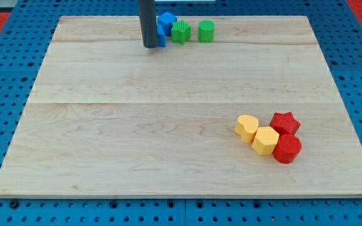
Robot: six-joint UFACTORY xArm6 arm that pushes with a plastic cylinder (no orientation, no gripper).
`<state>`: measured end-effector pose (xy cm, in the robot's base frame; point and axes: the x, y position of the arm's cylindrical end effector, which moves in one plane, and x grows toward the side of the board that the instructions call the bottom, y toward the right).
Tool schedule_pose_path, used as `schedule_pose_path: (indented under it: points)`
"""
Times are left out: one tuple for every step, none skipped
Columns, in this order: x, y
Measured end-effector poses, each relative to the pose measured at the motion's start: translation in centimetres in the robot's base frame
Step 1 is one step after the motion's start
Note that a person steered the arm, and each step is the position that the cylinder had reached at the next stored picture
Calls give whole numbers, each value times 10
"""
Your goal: Push the blue cube into green star
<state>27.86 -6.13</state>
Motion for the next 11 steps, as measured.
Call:
schedule_pose_path:
  points:
    - [-8,6]
    - [-8,4]
    - [-7,-66]
    - [-39,-133]
    - [-87,-102]
    - [-87,-81]
    - [-86,23]
    - [-86,54]
    - [-86,64]
    - [-85,67]
    - [-87,104]
